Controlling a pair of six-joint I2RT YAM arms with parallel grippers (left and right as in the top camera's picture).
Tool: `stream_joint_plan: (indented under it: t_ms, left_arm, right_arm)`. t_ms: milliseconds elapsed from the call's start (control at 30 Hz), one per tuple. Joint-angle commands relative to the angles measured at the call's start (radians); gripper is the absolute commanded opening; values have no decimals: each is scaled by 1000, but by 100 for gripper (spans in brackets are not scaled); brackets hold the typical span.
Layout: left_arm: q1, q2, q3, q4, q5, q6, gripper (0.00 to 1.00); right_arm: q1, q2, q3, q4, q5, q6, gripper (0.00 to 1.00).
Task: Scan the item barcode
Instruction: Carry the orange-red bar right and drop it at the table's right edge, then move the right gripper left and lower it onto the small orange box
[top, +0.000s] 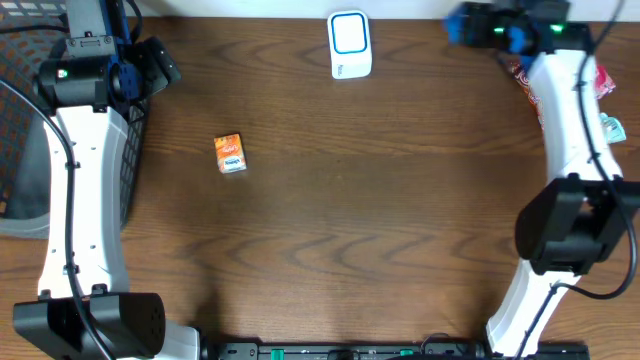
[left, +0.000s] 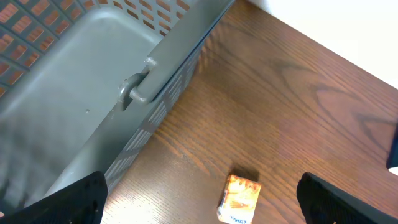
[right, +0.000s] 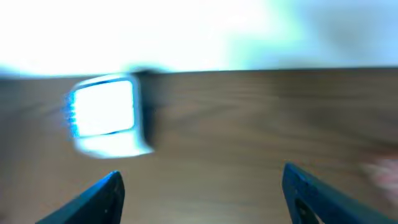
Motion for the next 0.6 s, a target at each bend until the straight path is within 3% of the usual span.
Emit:
stream_joint_plan:
  t_ms: [0, 167, 567]
  left_arm:
    - [14, -13, 6, -2, -21, -10, 98]
    - [14, -13, 6, -2, -21, -10, 98]
    - [14, -13, 6, -2, -21, -10, 98]
  right_arm:
    - [85, 36, -7, -18, -258, 3, 77]
    - [229, 68, -7, 8, -177, 6, 76]
    - [513, 228, -7, 293, -117, 244, 72]
